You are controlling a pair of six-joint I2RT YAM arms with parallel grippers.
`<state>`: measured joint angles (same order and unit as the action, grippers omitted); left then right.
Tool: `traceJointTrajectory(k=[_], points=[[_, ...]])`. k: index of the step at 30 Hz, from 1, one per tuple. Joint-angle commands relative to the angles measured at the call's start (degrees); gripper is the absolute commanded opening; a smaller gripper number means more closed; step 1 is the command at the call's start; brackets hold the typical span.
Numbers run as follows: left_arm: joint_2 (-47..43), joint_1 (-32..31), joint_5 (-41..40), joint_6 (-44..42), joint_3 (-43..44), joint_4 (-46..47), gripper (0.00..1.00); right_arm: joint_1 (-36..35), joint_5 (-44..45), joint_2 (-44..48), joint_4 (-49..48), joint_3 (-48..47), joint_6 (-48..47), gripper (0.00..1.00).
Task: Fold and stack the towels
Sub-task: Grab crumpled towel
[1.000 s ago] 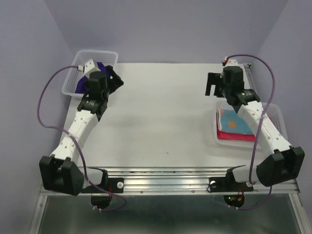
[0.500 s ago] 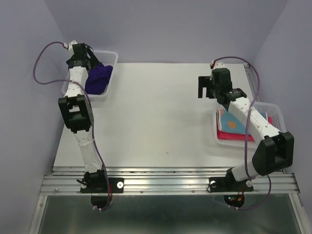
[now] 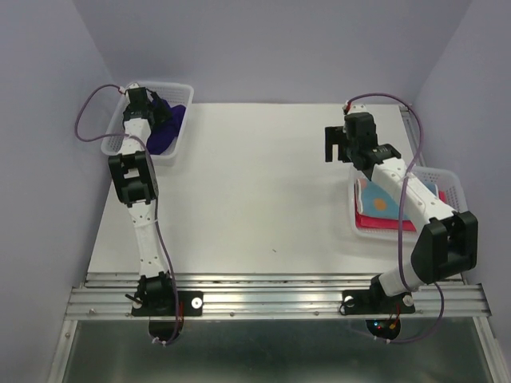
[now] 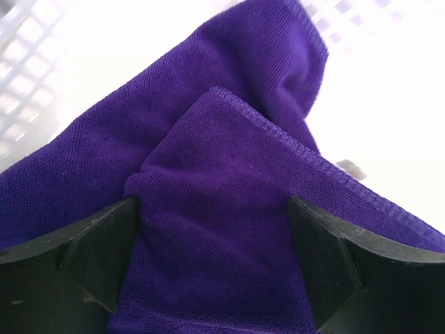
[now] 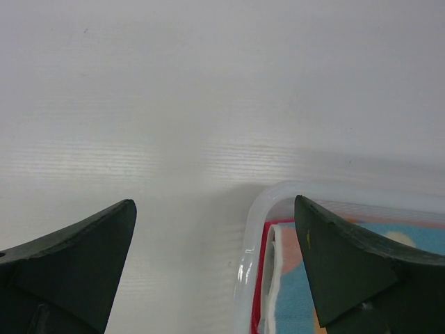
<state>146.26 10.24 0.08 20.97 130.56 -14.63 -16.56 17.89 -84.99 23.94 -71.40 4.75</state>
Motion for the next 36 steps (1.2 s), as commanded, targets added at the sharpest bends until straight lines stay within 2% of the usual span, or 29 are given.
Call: traceJointTrajectory(k=[1,2,3,5,6,7,8,11,15,28,32,36], points=[[2.27,0.75,7.12,3.89,4.17,6.01,0.99,-0.32,1.27,-1.49,-1.88,0.91,-0.62,1.0],[2.89,0.66,7.83,4.16,4.52,6.89,0.95,-0.32,1.71,-1.67,-1.62,0.82,-0.71,1.0],[4.29,0.75,8.27,4.6,4.96,6.99,0.88,-0.32,2.06,-1.93,-1.45,0.73,-0.8,1.0],[5.18,0.75,8.1,6.09,5.4,7.33,0.64,-0.41,2.67,-2.2,-1.01,0.47,-0.71,1.0],[5.44,0.75,8.18,6.53,5.4,8.03,0.45,-0.32,2.76,-2.11,-0.92,0.47,-0.8,1.0],[5.88,0.75,8.36,6.71,5.49,8.3,0.34,-0.32,2.76,-2.11,-0.74,0.38,-0.71,1.0],[5.71,0.92,8.62,7.24,5.67,8.57,0.0,-0.32,2.68,-1.67,-1.0,0.64,-0.71,1.0],[3.96,1.18,8.71,7.33,4.36,9.88,0.0,-0.32,2.06,-0.97,-1.97,1.35,-0.71,1.0],[-2.63,1.27,6.69,8.03,-3.11,14.27,0.0,-0.32,1.45,-0.18,-2.59,1.96,-0.71,1.0],[-39.86,1.45,6.95,5.57,-26.66,27.37,0.0,-0.32,-3.56,5.8,-5.04,5.65,0.96,1.0],[-50.17,1.36,14.59,6.97,-33.42,31.32,0.0,-0.32,-5.58,10.27,-5.84,7.32,2.27,1.0],[-58.18,0.31,23.98,8.64,-34.93,31.95,0.0,-0.32,-6.29,13.88,-6.1,9.51,4.3,1.0]])
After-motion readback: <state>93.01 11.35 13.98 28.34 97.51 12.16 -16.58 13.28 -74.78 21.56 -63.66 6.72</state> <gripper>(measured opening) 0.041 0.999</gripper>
